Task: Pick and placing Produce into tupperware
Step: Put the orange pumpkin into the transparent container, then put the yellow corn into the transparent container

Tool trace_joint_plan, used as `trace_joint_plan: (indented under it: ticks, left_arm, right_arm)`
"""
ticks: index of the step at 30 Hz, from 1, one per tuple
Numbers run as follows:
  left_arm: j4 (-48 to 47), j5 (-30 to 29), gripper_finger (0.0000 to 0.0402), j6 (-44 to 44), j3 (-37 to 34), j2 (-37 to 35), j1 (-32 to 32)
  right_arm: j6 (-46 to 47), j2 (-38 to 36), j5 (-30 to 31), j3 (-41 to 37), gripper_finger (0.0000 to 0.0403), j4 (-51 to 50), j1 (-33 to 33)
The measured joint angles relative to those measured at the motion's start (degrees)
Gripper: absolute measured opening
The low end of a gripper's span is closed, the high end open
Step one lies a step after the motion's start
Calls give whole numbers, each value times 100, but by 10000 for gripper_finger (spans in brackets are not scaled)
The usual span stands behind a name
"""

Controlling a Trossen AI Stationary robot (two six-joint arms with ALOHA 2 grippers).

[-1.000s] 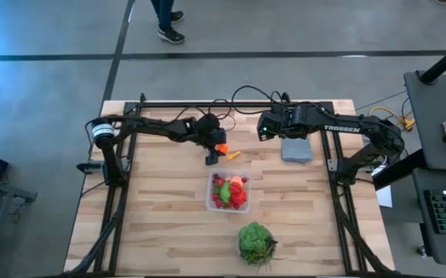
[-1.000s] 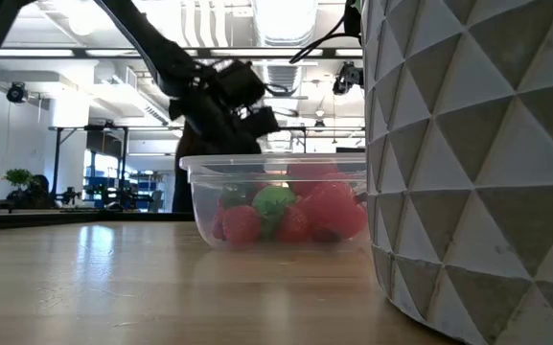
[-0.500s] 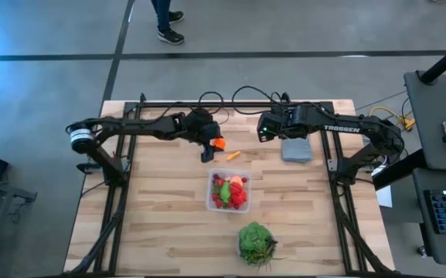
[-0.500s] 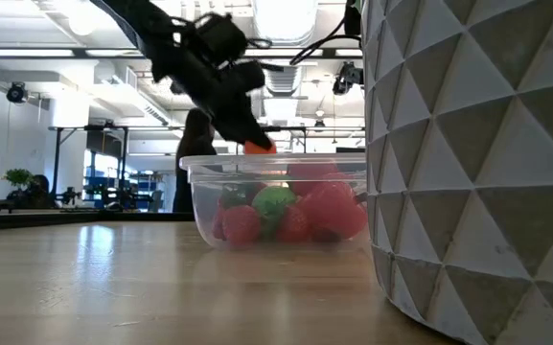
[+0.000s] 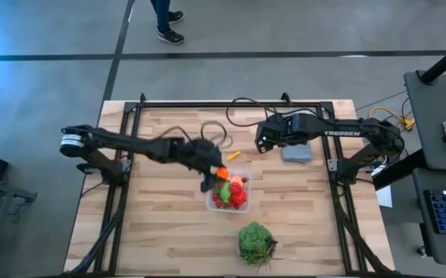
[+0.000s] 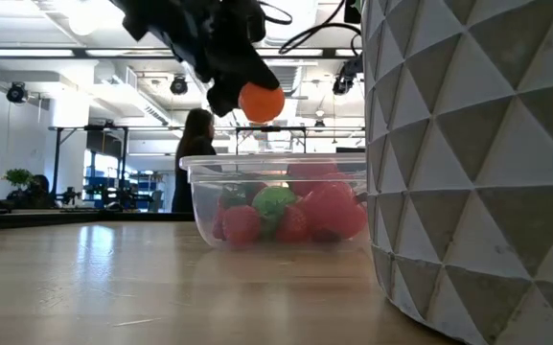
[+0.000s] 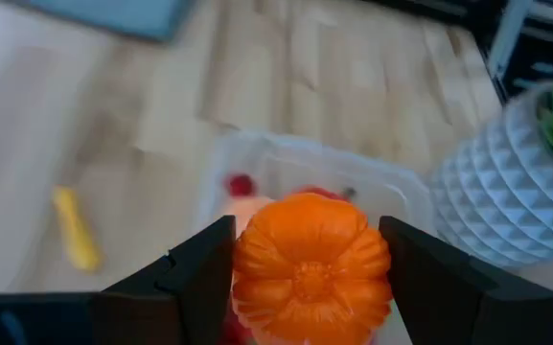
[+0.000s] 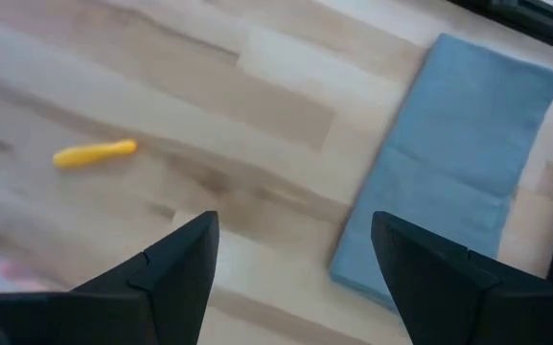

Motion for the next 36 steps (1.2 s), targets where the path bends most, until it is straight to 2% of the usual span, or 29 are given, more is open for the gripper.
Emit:
trace_joint_plan:
  ticks: [6, 10, 14, 19, 24, 28, 30, 32, 36]
  left_arm:
    - [-48, -705, 222, -245, -38, 270, -846]
    - [-37, -761, 222, -570, -19, 333, -1137]
    - [-54, -776, 225, -928, -68, 338, -1210]
    - [-62, -974, 256, -1381, -190, 338, -1163]
    - [-73, -964, 292, -1435, -310, 338, -1152]
    - [-72, -965, 306, -1412, -327, 291, -1148]
    - [-63, -983, 307, -1259, -329, 173, -1172]
    - [-132, -1253, 308, -1056, -333, -30, -1251]
    - [-449, -2284, 308, -492, -415, -558, -1450]
  right_arm:
    - [-40, 0, -13, -2, 267, -22, 434]
    - [-51, 0, -13, -2, 267, -20, 687]
    - [-216, 12, 1, -2, 267, 36, 840]
    - [-343, 22, 4, -2, 267, 183, 874]
    - [-348, 22, 41, -5, 267, 221, 847]
    - [-548, 22, 39, -13, 267, 391, 835]
    - [-895, 22, 26, -13, 267, 437, 835]
    - [-1550, 24, -97, -14, 267, 462, 835]
    - [-2969, 24, -763, -142, 267, 868, 745]
